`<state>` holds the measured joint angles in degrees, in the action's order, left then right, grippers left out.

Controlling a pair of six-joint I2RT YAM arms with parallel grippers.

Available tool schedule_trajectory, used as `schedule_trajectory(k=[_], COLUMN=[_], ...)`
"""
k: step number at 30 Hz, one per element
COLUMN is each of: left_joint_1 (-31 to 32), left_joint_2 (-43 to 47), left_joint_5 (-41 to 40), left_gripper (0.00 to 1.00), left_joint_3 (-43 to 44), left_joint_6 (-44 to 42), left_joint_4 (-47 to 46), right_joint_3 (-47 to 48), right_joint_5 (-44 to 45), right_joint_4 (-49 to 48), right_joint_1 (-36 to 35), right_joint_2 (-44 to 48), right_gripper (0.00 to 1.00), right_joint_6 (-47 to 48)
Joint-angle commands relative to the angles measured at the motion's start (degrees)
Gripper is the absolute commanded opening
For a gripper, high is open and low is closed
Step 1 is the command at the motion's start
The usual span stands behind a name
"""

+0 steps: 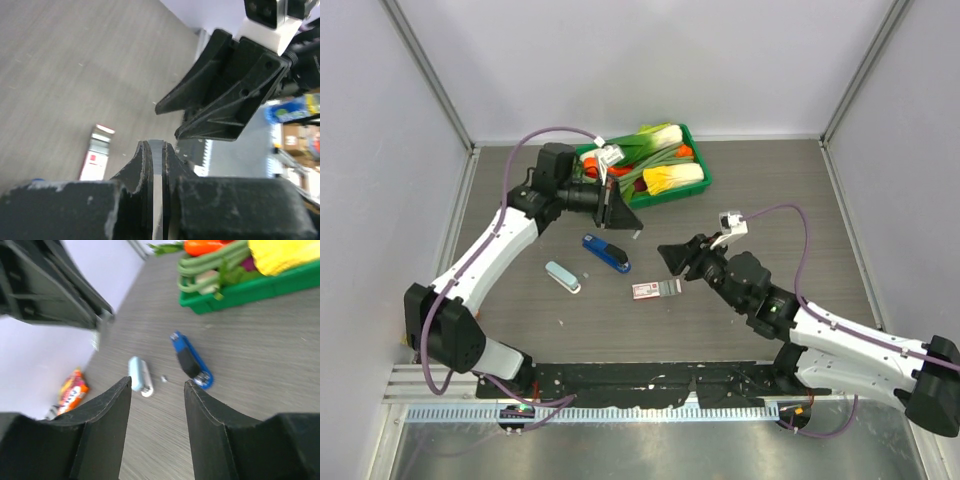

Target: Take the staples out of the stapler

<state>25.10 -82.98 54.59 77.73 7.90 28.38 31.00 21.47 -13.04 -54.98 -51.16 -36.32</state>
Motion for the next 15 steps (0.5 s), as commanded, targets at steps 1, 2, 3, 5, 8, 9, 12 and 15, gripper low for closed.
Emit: schedule_trajectory(k=[1,2,3,5,8,9,12,15], left_joint_1=[-1.5,-1.5,-1.5,-1.6,-2.1,-2.1,-2.4,-2.4], left_joint_2=[0.9,1.1,1.2,1.0,0.7,0.6,0.0,-0.3], left_joint_5=[14.7,14.8,15.2,15.7,16.8,16.9,16.8,16.7], left_gripper=[0.0,0.0,0.0,0.0,0.0,0.0,0.0,0.0], left_joint_3=[-6.6,-7.6,-9.2,-10.5,-14.9,-15.7,-17.5,-17.6], left_joint_6=[22.0,25.9,27.8,31.3,44.5,50.7,59.4,60.4], left_joint_4=[-21.7,-24.0,-26.1,-32.3,-48.1,-52.6,-67.6,-68.9], right_joint_3=[0.4,0.4,0.6,1.3,3.0,2.8,2.2,1.7], right_joint_5=[-11.7,-13.6,-14.7,-15.3,-16.2,-17.0,-18.1,-18.9], right_joint_4=[-16.1,-17.5,-19.9,-20.5,-19.9,-20.6,-22.9,-24.5], right_joint_1=[2.4,3.1,3.3,3.4,3.5,3.6,3.8,4.1], right_joint_2=[0.5,0.3,-0.3,-1.3,-3.2,-3.6,-4.7,-4.8], right_gripper=[0.53,0.53,0.53,0.53,0.53,0.53,0.53,0.53], right_joint_6=[-2.7,-3.4,-4.1,-4.2,-4.6,-5.2,-6.5,-7.0])
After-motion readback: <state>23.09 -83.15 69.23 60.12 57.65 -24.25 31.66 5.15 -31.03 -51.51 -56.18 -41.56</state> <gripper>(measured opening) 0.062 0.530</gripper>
